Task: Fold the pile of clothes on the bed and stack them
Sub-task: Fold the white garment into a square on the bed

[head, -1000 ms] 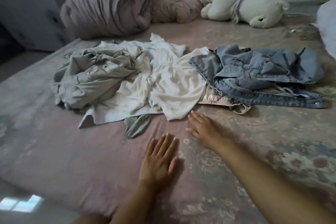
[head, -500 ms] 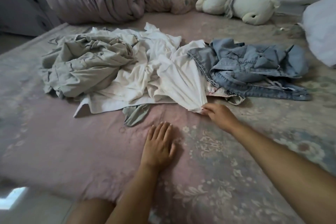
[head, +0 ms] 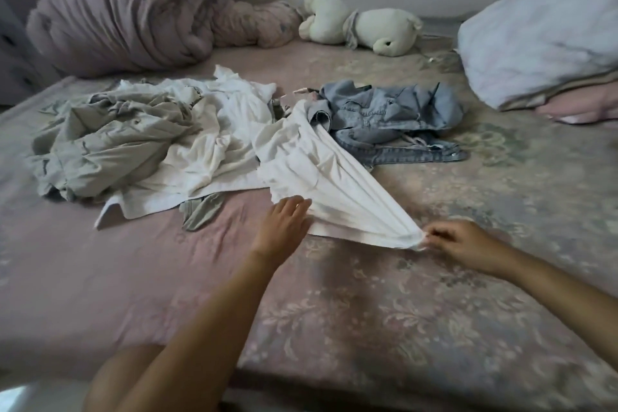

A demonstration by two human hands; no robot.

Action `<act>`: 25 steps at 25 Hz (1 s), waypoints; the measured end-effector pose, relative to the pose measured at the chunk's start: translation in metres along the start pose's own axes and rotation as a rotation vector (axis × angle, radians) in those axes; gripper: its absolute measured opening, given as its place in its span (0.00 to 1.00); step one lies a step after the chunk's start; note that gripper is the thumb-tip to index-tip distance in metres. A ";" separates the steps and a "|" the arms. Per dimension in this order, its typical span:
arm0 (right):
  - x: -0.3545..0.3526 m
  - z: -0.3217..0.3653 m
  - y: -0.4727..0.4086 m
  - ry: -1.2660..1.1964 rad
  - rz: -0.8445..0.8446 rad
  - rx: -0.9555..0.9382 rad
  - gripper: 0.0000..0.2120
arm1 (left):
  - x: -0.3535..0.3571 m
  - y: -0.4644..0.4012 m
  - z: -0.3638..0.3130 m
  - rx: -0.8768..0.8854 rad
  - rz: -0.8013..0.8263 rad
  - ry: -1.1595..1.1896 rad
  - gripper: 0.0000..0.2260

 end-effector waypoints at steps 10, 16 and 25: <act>0.025 -0.043 0.009 -0.232 -0.452 0.159 0.07 | 0.025 -0.006 0.000 -0.007 0.324 -0.191 0.20; 0.016 -0.036 -0.007 -0.855 -0.509 0.414 0.11 | -0.005 0.004 -0.009 -0.176 0.373 0.183 0.10; 0.020 -0.062 0.019 0.017 -0.276 0.217 0.15 | -0.026 0.042 -0.067 0.167 0.618 0.185 0.10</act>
Point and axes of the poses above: each hand's wrist, its own y-axis away from the middle knuckle, its own x-axis out of the palm, z = x × y, the point moved 3 cm from there along -y, towards the middle knuckle, and after that the axes turned 4 degrees about -x, right-handed, at the moved point
